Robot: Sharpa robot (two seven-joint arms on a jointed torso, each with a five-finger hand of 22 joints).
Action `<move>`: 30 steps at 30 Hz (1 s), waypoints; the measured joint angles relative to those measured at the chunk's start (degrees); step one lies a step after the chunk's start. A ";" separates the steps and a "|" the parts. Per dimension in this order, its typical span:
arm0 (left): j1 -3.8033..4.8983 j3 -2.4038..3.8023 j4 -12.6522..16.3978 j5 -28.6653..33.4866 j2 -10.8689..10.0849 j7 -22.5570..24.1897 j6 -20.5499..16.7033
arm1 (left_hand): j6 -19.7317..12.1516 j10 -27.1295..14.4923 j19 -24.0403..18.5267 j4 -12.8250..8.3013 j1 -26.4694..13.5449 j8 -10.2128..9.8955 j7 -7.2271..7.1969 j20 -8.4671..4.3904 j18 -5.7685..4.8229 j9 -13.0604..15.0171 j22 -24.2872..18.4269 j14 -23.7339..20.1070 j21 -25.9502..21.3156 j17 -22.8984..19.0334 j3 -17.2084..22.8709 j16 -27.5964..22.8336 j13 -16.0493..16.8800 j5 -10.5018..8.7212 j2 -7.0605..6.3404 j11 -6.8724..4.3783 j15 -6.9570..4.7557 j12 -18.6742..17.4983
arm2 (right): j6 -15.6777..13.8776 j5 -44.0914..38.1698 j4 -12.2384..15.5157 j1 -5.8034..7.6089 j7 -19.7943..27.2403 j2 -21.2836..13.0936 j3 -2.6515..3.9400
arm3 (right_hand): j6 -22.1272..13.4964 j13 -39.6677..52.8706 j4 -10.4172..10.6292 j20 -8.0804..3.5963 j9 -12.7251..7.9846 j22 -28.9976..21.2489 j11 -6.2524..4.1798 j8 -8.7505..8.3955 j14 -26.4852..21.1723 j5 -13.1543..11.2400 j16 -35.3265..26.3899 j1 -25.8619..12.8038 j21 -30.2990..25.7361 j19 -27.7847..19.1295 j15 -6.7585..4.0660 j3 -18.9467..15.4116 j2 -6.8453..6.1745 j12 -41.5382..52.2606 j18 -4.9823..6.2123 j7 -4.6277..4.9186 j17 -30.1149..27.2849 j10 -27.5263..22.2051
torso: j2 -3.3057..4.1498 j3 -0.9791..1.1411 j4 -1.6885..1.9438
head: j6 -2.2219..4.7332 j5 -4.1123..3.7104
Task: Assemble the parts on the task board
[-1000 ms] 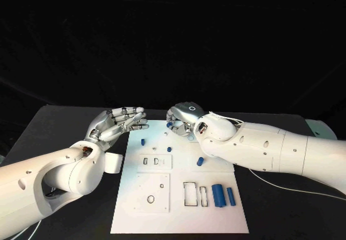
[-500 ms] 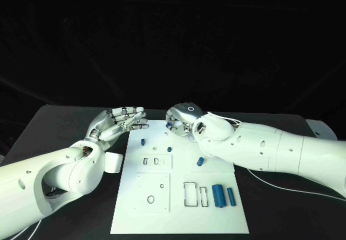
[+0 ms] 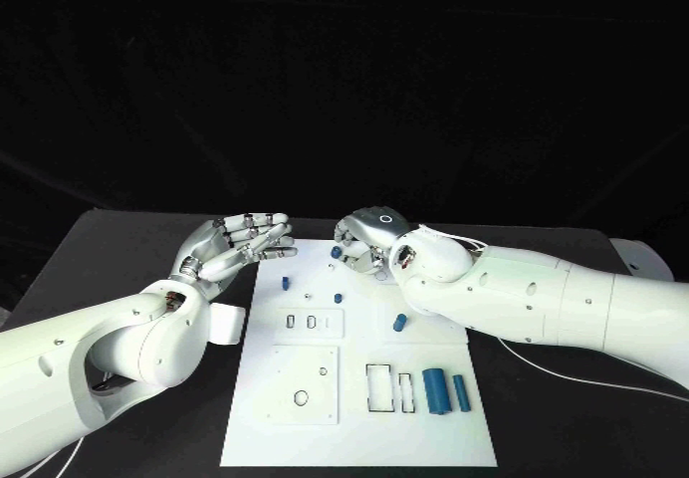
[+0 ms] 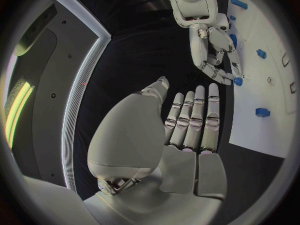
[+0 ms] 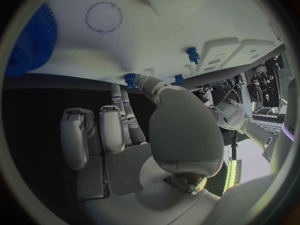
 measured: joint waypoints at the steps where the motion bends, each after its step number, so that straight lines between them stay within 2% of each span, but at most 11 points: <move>1: 0.01 0.00 -0.03 0.00 -0.02 0.00 0.00 | 0.00 0.00 0.00 0.00 0.00 0.00 0.00 0.00 0.00 0.00 0.00 0.00 0.00 0.00 0.00 -0.09 0.00 0.00 0.00 0.00 0.00 0.00 | -0.08 0.00 0.55 0.01 -0.01 -0.62 0.00 | 0.00 0.00 0.11 0.00 0.00 0.00 0.00 0.00 0.00 0.00 0.00 0.00 0.00 0.00 0.00 -0.11 0.00 0.00 0.00 0.00 0.00 0.00 | 0.00 0.02 -0.01 | 0.03 0.00; 4: 0.01 0.00 -0.09 0.00 -0.07 -0.01 0.00 | 0.00 0.00 0.00 0.00 0.00 0.00 0.00 0.00 0.00 0.00 0.00 0.00 0.00 0.00 0.00 -0.22 0.00 0.00 0.00 0.00 0.00 0.00 | -0.53 0.23 2.48 0.08 0.00 -2.72 0.04 | 0.00 0.12 0.40 0.00 0.02 0.00 -0.16 0.00 0.00 0.14 -0.18 0.00 0.00 0.00 0.00 -0.40 0.00 0.10 0.01 0.00 -0.15 0.36 | 0.00 0.02 -0.04 | 0.12 -0.02; 9: 0.01 0.00 -0.18 0.00 -0.26 -0.04 0.02 | 0.00 0.00 0.13 0.00 0.00 0.00 0.00 -0.13 -0.01 0.00 0.00 0.00 0.00 -0.01 0.00 -0.22 0.00 0.00 0.00 0.00 0.00 0.00 | -2.06 3.89 7.67 0.74 1.02 -9.42 0.48 | 0.23 0.82 0.64 0.21 0.29 0.01 -0.52 -0.40 0.00 0.91 1.08 0.00 1.31 0.21 0.00 -0.64 0.00 1.51 0.01 0.23 1.88 4.47 | -0.01 0.01 -0.16 | 0.39 -0.29; 11: 0.01 0.00 -0.19 0.00 -0.34 -0.04 0.05 | 0.00 0.00 0.21 0.00 0.00 0.00 0.00 -0.21 0.00 0.00 0.01 0.00 0.00 -0.01 0.00 -0.22 0.00 0.00 0.00 0.00 0.00 0.00 | -2.43 6.25 9.54 1.07 1.69 -12.01 0.69 | 0.91 1.47 0.95 0.21 0.52 0.04 -1.14 -0.40 -0.03 1.35 2.17 -0.01 2.42 0.21 -0.03 -0.95 -0.01 2.63 0.00 -0.27 3.47 7.11 | -0.04 0.01 -0.27 | 0.55 -0.36; 13: 0.01 -0.02 -0.20 0.00 -0.48 -0.04 0.09 | 0.00 0.00 0.21 -0.01 0.00 0.00 0.00 -0.21 -0.01 0.00 0.01 0.00 0.00 -0.01 0.01 -0.22 0.00 0.00 0.00 0.00 0.00 0.00 | -2.54 9.10 11.29 1.37 2.49 -14.66 0.83 | 1.24 2.74 1.06 -0.40 0.83 0.04 -1.93 -0.40 -0.04 2.91 2.80 -0.57 3.24 0.37 -0.94 -1.94 -0.64 4.29 -0.04 -0.65 4.30 10.28 | -0.11 0.02 -0.43 | 0.70 -0.41; 16: 0.01 -0.01 -0.19 0.00 -0.59 -0.05 0.16 | 0.00 0.00 0.21 -0.16 0.00 0.00 0.00 -0.21 -0.01 0.00 0.01 0.00 0.00 -0.01 0.16 -0.22 0.00 0.00 0.00 0.00 0.00 0.00 | -2.26 12.65 12.84 1.62 3.27 -17.35 0.92 | 0.45 8.49 0.75 -1.96 1.63 0.04 -3.63 -0.04 -0.07 3.99 3.87 -0.33 4.86 0.28 -2.43 -4.99 -1.32 10.84 -0.95 -2.13 5.71 15.91 | -0.19 0.10 -0.69 | 0.90 -0.43; 17: 0.02 -0.01 -0.18 0.00 -0.64 -0.05 0.19 | 0.00 0.00 0.21 -0.16 0.00 0.00 0.00 -0.21 -0.01 0.00 0.01 0.00 0.00 -0.01 0.16 -0.22 0.00 0.00 0.00 0.00 0.00 0.00 | -1.83 14.16 13.39 1.72 3.52 -18.47 0.96 | -0.01 13.04 0.77 -2.28 2.11 0.04 -3.91 0.48 -0.10 4.07 4.45 -0.28 5.41 0.28 -2.60 -6.34 -1.37 15.48 -0.95 -2.53 6.21 16.26 | -0.21 0.15 -0.76 | 0.97 -0.43; 20: 0.02 -0.01 -0.13 0.00 -0.80 -0.05 0.25 | 0.00 0.00 0.21 -0.16 0.00 0.00 0.00 -0.21 -0.01 0.00 0.01 0.00 0.00 -0.01 0.16 -0.22 0.00 0.00 0.00 0.00 0.00 0.00 | -0.26 16.98 13.97 1.86 3.76 -20.39 1.01 | -2.91 47.34 2.27 -2.40 4.58 0.04 -3.79 3.23 -0.06 4.67 6.91 0.81 5.95 0.31 -2.97 -10.82 -0.29 48.59 -1.79 -2.30 6.57 14.26 | -0.27 0.25 -0.97 | 1.14 -0.44; 22: 0.02 -0.01 -0.09 -0.01 -0.85 -0.05 0.29 | 0.00 0.00 0.21 -0.16 0.00 0.00 0.00 -0.21 -0.01 0.00 0.01 0.00 0.00 -0.01 0.16 -0.22 0.00 0.00 0.00 0.00 0.00 0.00 | 1.26 18.64 14.09 1.89 3.76 -21.30 1.01 | -3.88 57.49 3.26 -2.40 5.30 0.04 -3.47 4.27 0.08 4.67 8.01 0.94 5.95 0.31 -2.54 -12.22 -0.17 60.13 -1.79 -2.10 6.57 15.81 | -0.29 0.30 -1.08 | 1.18 -0.40; 26: 0.03 0.00 -0.04 -0.01 -0.89 -0.05 0.35 | 0.00 0.00 0.21 -0.16 0.00 0.00 0.00 -0.21 -0.01 0.01 0.01 0.00 0.00 -0.02 0.16 -0.22 0.00 0.00 0.00 0.00 0.00 0.00 | 4.01 20.63 13.89 1.91 3.45 -21.73 1.01 | -5.33 64.10 4.93 -1.93 6.04 0.03 -2.92 5.52 0.01 4.67 9.85 1.78 5.95 0.30 -2.01 -14.38 0.68 72.51 -1.78 -1.62 6.57 19.27 | -0.31 0.35 -1.14 | 1.19 -0.39; 30: 0.03 0.00 -0.01 -0.01 -0.93 -0.07 0.42 | 0.00 0.00 0.42 -0.16 0.00 0.00 0.00 0.00 0.00 0.01 0.01 0.00 0.00 0.02 0.16 -0.22 0.00 0.00 0.00 0.00 0.00 0.00 | 6.19 21.65 12.88 1.84 2.88 -21.20 1.01 | -6.28 64.32 6.14 -1.53 6.15 0.03 -2.47 5.84 0.00 4.67 10.35 2.29 5.95 0.31 -1.84 -15.90 1.20 77.03 -1.79 -1.09 6.57 20.08 | -0.31 0.36 -1.14 | 1.24 -0.47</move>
